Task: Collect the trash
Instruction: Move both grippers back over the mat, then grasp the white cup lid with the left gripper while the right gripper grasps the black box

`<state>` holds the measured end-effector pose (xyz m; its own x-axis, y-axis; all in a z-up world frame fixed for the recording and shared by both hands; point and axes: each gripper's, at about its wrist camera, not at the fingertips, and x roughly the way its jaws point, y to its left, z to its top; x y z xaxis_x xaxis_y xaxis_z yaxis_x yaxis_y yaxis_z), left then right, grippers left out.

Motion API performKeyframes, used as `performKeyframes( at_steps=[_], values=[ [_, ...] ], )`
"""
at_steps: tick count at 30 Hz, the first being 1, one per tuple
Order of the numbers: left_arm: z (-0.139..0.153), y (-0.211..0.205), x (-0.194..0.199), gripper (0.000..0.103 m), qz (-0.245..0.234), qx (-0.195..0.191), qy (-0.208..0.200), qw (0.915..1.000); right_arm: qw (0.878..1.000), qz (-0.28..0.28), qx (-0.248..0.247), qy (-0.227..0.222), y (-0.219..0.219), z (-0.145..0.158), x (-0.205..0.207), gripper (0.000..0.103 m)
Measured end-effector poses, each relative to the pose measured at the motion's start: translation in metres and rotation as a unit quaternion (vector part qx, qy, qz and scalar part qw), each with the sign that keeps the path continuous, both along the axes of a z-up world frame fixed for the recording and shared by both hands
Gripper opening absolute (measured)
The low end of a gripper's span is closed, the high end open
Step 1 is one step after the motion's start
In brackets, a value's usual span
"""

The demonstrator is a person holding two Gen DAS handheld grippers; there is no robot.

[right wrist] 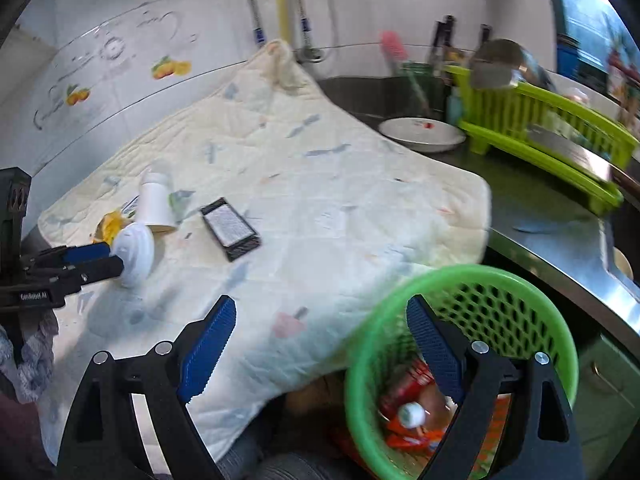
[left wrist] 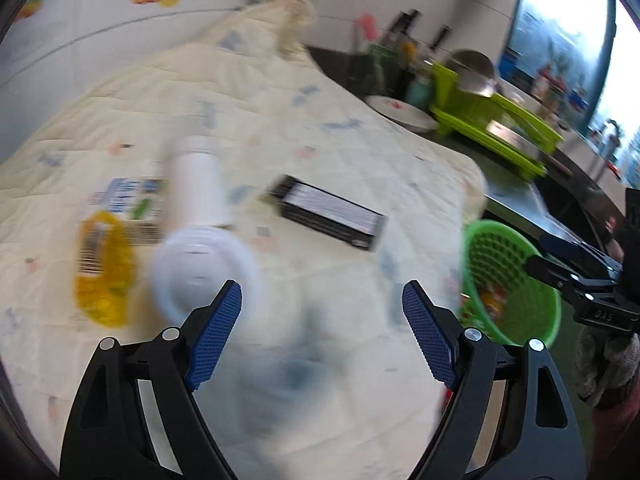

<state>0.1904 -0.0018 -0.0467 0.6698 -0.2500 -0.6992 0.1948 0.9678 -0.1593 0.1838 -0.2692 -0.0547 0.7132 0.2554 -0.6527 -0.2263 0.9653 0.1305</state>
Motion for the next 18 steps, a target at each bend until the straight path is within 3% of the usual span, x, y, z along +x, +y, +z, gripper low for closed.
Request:
performKeyframes(
  at_steps=[2,9,18],
  values=[
    [0.0,0.018,0.001,0.091,0.017,0.006,-0.005,0.9998,1.0,0.014,-0.002,0.001,0.012,0.0,0.007,0.084],
    [-0.013,0.05,0.009,0.092,0.044,0.031,0.005,0.9985,0.998,0.061,-0.018,0.01,0.054,-0.007,0.035,0.084],
    [-0.038,0.047,0.034,0.094,0.035,0.053,0.03,0.9975,0.993,0.105,-0.042,0.017,0.093,-0.017,0.065,0.084]
  ],
)
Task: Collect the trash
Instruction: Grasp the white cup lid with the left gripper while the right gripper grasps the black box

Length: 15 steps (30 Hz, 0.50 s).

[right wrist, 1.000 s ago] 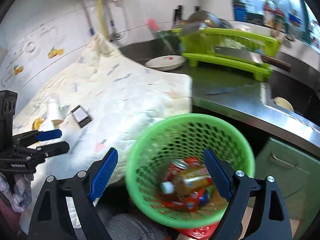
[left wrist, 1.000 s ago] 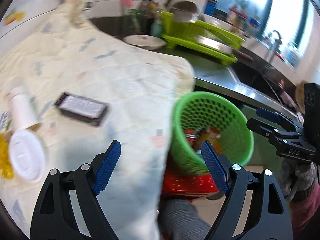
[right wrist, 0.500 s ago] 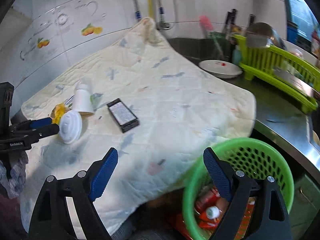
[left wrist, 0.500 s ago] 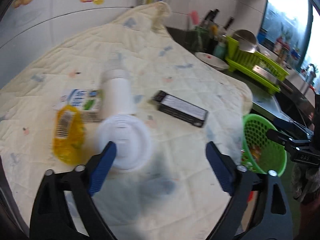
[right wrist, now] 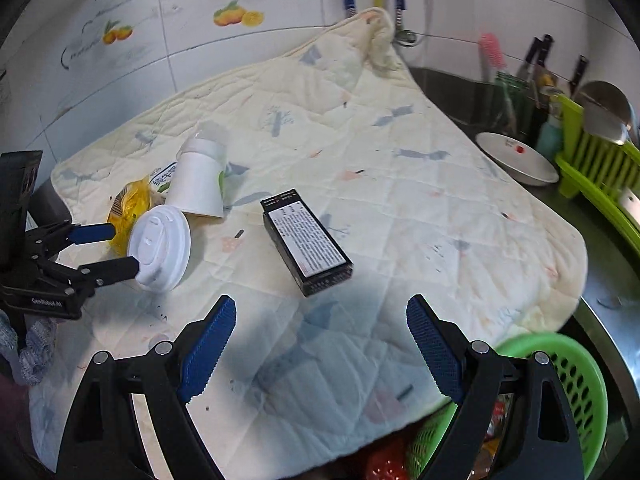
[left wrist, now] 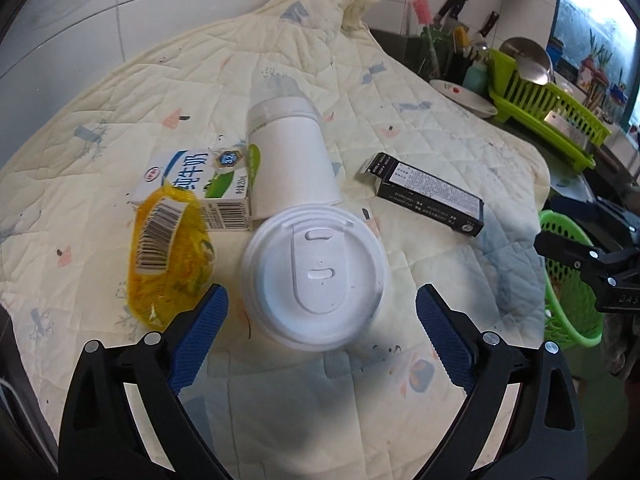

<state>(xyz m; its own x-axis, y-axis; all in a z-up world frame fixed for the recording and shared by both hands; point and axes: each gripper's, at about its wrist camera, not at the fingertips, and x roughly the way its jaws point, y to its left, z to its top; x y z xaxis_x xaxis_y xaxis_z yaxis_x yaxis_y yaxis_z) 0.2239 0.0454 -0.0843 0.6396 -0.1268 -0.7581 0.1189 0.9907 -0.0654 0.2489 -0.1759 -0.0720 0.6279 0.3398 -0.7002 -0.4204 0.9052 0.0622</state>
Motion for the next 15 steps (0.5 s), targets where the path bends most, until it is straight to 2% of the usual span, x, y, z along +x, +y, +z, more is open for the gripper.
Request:
performKeyframes(
  at_steps=[5,15],
  values=[
    [-0.007,-0.007,0.01,0.095,-0.002,0.022,0.003,0.9997,1.0,0.015,-0.009,0.005,0.01,-0.007,0.015,0.084],
    [-0.014,-0.007,0.02,0.095,0.002,0.019,0.009,0.9998,0.999,0.036,-0.026,0.009,0.021,-0.017,0.037,0.084]
  ],
)
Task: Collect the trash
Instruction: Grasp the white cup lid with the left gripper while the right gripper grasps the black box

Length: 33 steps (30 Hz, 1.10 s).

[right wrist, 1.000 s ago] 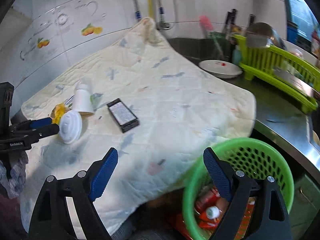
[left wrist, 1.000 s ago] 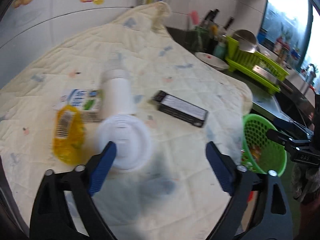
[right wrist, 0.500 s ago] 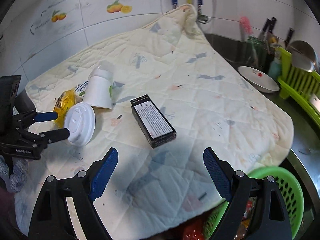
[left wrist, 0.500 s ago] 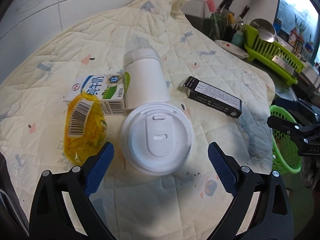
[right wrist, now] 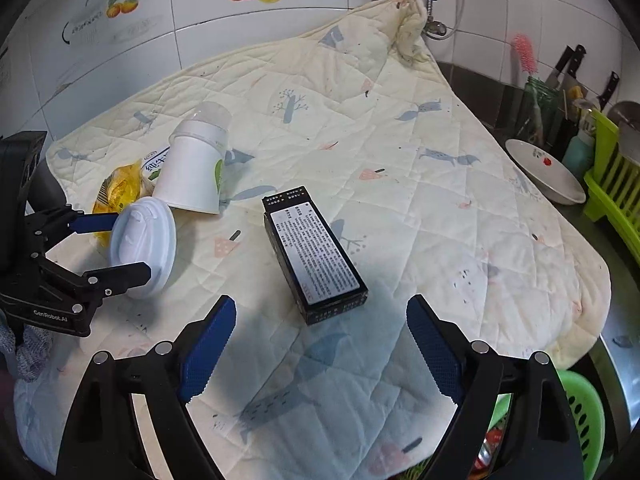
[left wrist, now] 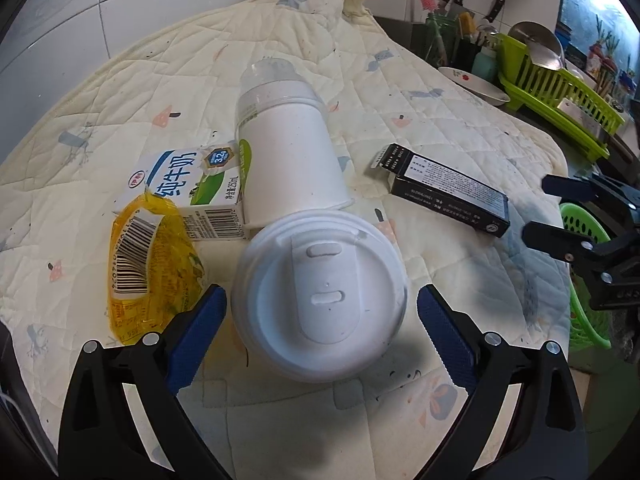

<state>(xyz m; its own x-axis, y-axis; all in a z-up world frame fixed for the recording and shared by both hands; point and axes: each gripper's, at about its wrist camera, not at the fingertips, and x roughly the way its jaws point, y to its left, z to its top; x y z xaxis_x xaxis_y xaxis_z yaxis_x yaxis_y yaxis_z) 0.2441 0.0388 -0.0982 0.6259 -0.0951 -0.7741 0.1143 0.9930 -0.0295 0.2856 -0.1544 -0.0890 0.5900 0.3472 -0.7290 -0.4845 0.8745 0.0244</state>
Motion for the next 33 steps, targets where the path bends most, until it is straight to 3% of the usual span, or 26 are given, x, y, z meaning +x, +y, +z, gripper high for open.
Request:
performKeyframes(
  at_steps=[5,23,29,33],
  values=[
    [-0.002,0.002,0.002,0.087,0.002,-0.002,-0.001,1.0,1.0,0.013,-0.008,0.004,0.009,-0.002,0.017,0.084],
    [0.014,0.009,-0.018,0.085,-0.009,-0.026,-0.023,0.9994,0.998,0.036,-0.045,0.034,0.042,-0.041,0.07,0.082],
    [0.022,0.012,-0.024,0.085,-0.011,-0.036,-0.029,0.9989,0.997,0.047,-0.045,0.041,0.045,-0.047,0.079,0.07],
    [0.023,0.01,-0.026,0.085,-0.013,-0.038,-0.029,0.9988,0.997,0.045,-0.046,0.042,0.044,-0.045,0.077,0.049]
  ],
)
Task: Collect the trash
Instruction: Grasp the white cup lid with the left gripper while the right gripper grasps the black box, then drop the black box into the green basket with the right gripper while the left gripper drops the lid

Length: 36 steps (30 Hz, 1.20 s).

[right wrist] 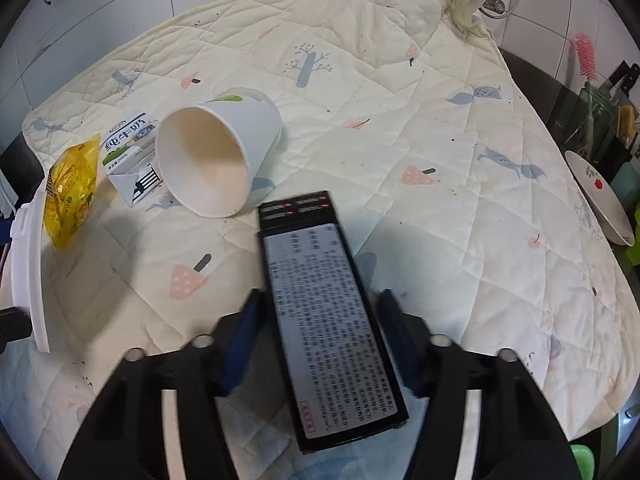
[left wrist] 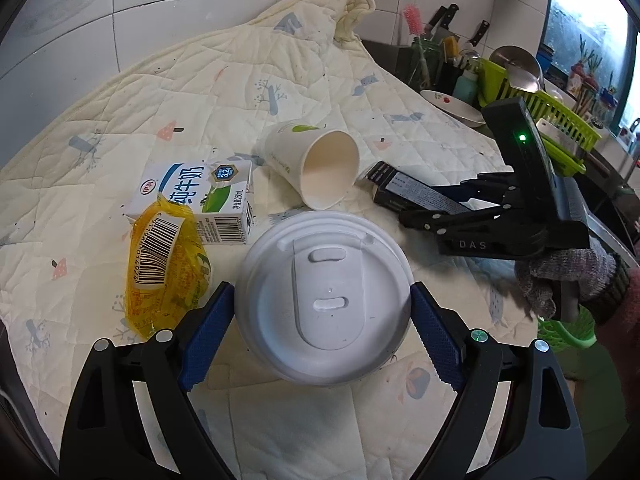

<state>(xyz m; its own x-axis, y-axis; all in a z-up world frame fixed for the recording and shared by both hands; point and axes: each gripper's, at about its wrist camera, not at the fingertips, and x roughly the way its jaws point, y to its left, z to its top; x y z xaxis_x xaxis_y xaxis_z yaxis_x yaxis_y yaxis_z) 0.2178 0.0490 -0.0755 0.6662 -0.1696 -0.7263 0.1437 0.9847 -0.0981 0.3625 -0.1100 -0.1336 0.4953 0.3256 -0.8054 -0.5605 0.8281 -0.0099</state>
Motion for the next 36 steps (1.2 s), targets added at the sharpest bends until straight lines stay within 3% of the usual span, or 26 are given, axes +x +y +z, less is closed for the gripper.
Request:
performKeyframes(
  at_steps=[3,13,21,30,36],
  values=[
    [0.002,-0.002,-0.002,0.085,-0.002,-0.004,-0.002,1.0,1.0,-0.008,0.0,-0.002,-0.004,0.003,-0.004,0.043],
    [0.017,-0.029,-0.015,0.085,-0.036,-0.012,-0.019,0.9991,0.997,-0.065,0.035,-0.02,-0.048,0.035,-0.049,0.043],
    [0.03,-0.076,-0.027,0.085,-0.089,-0.028,-0.033,0.9951,0.988,-0.15,0.023,-0.041,-0.135,0.053,-0.108,0.043],
    [0.039,-0.148,-0.033,0.085,-0.158,-0.033,-0.035,0.9864,0.965,-0.259,-0.013,-0.027,-0.243,0.035,-0.157,0.043],
    [0.036,-0.204,-0.031,0.085,-0.201,-0.027,-0.023,0.9789,0.954,-0.3,-0.014,-0.009,-0.291,0.016,-0.176,0.044]
  ],
)
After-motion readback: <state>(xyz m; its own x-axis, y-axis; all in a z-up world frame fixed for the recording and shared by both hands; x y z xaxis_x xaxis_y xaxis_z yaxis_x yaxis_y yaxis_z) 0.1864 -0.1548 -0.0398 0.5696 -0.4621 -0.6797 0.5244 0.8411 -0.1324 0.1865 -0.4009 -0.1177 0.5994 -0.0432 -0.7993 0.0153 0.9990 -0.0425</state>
